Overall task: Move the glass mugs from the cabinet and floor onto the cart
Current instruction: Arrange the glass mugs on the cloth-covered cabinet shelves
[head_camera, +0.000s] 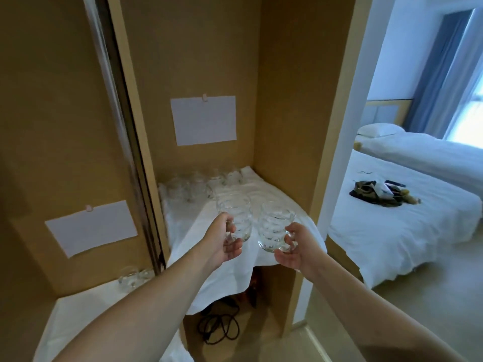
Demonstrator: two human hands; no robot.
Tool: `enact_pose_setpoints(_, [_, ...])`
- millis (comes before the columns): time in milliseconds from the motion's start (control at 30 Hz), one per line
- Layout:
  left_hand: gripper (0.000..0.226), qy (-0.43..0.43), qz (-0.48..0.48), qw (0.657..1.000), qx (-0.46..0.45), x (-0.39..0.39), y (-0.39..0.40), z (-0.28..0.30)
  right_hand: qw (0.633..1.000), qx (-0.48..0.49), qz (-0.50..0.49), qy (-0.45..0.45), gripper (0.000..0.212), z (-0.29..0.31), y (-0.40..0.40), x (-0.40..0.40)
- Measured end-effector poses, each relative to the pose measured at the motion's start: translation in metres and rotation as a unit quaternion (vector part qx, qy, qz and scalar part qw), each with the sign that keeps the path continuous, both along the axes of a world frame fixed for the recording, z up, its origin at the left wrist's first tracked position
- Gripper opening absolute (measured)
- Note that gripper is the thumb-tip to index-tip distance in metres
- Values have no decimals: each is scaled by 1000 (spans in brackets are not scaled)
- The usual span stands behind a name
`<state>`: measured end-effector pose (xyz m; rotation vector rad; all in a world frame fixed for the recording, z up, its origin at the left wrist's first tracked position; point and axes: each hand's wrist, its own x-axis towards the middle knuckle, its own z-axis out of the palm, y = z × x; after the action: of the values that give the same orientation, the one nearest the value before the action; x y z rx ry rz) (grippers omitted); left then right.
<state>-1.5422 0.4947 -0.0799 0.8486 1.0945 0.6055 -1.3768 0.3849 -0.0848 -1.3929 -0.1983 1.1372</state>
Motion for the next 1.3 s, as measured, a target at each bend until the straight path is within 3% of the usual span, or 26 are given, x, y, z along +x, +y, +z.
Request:
enact_pose_setpoints(400, [27, 14, 39, 998, -37, 47, 107, -39, 999, -26, 30, 5, 15, -24, 110, 61])
enact_pose_setpoints(567, [29, 18, 83, 995, -61, 46, 125, -56, 996, -47, 60, 38, 18, -38, 148, 74])
enact_pose_setpoints(767, [32, 15, 152, 986, -68, 52, 141, -69, 992, -42, 122, 11, 17, -55, 197, 94])
enact_pose_setpoints(1033, [35, -43, 213, 973, -78, 79, 144, -85, 982, -31, 183, 23, 18, -75, 238, 122])
enact_pose_setpoints(1300, [36, -16, 192, 979, -63, 109, 145, -98, 950, -48, 294, -90, 28, -88, 255, 144])
